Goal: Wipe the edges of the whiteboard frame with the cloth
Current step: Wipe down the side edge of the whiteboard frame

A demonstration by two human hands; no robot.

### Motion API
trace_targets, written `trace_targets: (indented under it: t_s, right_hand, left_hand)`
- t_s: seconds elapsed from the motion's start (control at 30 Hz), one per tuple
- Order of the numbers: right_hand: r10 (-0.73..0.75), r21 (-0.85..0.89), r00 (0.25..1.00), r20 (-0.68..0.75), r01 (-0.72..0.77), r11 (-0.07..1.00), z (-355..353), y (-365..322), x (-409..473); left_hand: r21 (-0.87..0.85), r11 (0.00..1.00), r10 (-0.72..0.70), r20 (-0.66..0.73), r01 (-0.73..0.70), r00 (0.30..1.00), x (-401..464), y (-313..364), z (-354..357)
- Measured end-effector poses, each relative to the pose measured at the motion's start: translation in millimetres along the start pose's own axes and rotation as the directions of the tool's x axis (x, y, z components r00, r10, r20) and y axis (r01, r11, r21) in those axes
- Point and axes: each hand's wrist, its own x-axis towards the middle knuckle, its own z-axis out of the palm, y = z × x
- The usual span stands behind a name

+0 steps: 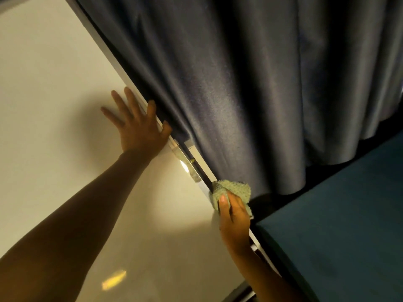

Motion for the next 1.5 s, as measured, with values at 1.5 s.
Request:
trace_targets:
  t_s: [1.5]
  right_hand:
    - [0.219, -0.04, 0.771, 0.598, -0.244, 0.969, -89, 46, -27]
  left_hand:
    - [-0.034, 0.994, 0.106, 0.116, -0.103, 0.988, -48, 1, -18]
